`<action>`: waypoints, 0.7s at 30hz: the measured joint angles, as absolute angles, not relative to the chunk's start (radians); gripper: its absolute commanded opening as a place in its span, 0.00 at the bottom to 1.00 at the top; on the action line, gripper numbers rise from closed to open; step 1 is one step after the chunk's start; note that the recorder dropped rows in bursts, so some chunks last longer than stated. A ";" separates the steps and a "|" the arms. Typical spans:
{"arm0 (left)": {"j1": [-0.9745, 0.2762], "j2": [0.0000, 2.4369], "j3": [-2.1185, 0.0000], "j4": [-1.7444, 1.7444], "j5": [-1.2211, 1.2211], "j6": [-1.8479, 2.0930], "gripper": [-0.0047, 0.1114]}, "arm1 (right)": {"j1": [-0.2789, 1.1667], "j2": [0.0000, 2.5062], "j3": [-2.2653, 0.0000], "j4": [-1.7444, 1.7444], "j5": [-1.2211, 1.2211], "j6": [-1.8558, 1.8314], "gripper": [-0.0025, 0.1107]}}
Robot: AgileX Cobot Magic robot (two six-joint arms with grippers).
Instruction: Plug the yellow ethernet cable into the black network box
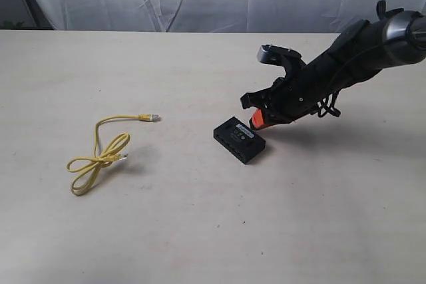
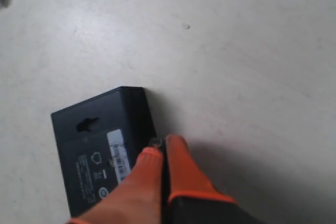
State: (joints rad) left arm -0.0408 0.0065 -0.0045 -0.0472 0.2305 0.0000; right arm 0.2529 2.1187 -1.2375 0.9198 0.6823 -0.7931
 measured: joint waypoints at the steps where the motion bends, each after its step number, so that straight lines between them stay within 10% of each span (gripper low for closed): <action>1: -0.041 0.007 -0.004 -0.047 0.230 0.000 0.04 | 0.253 2.121 -1.238 0.920 0.684 -0.796 0.02; 21: -0.041 0.007 -0.004 -0.047 0.230 0.000 0.04 | 0.253 2.127 -1.238 0.934 0.686 -0.796 0.02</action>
